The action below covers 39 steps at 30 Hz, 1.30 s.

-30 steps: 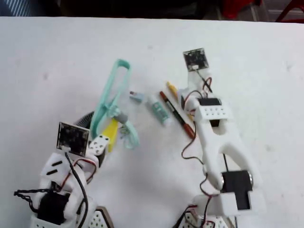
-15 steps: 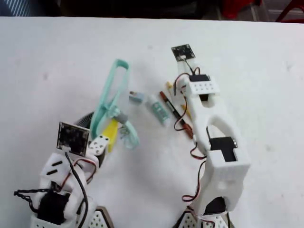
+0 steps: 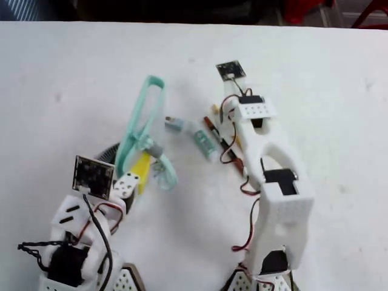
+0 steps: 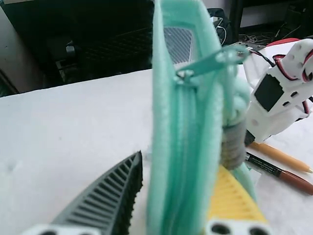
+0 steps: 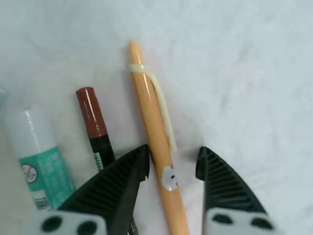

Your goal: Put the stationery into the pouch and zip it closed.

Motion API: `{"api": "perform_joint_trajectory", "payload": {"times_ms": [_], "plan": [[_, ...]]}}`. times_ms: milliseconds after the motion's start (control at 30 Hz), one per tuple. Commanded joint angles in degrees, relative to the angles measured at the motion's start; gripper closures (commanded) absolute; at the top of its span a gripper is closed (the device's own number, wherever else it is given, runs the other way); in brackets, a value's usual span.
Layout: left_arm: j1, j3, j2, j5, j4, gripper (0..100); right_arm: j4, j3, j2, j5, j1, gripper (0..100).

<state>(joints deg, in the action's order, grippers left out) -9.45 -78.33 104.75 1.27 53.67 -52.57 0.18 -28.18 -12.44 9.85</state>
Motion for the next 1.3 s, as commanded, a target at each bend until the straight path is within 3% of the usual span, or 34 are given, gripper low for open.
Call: {"api": "perform_joint_trajectory", "payload": {"times_ms": [0,167,300,467,733,900,1267], "plan": [[0.2,0.2,0.0,0.1,0.3,81,-1.7,-4.7,-1.1,-0.5,0.0,85.5],[0.2,0.2,0.0,0.1,0.3,81,-2.2,-5.8,-2.2,-0.5,0.0,98.8],[-0.7,0.6,0.0,-0.4,1.1,81,-2.1,-5.8,-2.2,-0.5,0.0,97.8],[-8.5,6.6,-0.1,0.8,7.3,81,-1.9,-5.8,-2.2,-0.5,0.0,98.1],[-2.1,9.9,-0.2,1.3,5.1,82,-1.9,-5.8,-2.2,-0.5,0.1,98.1],[-2.1,9.2,-0.3,1.6,4.6,98,-1.9,-6.8,-2.3,-0.4,-0.7,98.1],[-2.1,3.9,0.0,1.2,-0.7,98,-2.1,-7.3,-2.8,-0.3,-1.6,98.1]]}}
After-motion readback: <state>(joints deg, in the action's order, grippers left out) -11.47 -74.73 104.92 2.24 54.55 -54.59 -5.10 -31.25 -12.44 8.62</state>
